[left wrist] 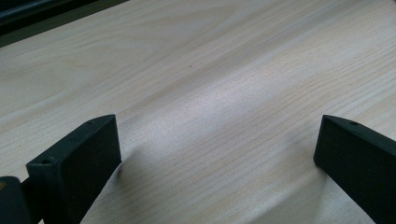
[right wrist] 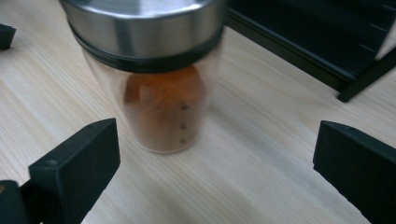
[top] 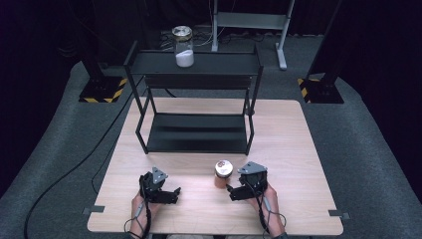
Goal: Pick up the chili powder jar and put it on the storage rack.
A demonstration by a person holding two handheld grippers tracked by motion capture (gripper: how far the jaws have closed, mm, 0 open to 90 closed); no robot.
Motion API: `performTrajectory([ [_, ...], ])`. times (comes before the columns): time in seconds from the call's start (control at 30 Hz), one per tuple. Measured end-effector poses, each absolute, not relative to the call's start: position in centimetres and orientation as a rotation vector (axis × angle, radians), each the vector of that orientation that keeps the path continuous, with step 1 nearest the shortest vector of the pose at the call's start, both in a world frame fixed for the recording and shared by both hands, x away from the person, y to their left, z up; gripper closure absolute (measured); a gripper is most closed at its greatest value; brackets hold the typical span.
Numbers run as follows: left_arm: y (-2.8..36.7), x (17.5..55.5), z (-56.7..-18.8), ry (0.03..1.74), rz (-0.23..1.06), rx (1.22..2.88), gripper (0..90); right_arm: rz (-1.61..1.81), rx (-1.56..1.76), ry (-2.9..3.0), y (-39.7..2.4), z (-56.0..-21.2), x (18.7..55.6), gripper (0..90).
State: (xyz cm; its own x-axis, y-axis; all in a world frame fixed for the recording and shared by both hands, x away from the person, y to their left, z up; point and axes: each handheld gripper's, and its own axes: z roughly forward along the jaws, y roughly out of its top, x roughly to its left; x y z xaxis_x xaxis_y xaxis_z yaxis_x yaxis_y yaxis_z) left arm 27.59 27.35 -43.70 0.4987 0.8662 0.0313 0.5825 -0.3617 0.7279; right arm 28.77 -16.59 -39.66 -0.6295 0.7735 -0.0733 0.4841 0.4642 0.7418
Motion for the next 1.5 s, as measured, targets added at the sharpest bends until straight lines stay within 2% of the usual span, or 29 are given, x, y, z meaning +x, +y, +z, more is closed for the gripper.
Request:
performTrajectory([
  [0.83,27.4,27.7,-43.7,1.186,0.542,2.076,0.0,1.07,0.906,2.372,-14.2,-41.3,31.2,0.2],
  [1.2,27.4,27.6,-43.7,1.185,0.543,2.077,0.0,1.1,0.892,2.353,-13.9,-42.2,31.5,28.4],
  [1.5,27.4,27.6,-43.7,1.183,0.547,2.08,0.0,1.139,0.912,2.354,-14.4,-42.5,31.7,30.0],
])
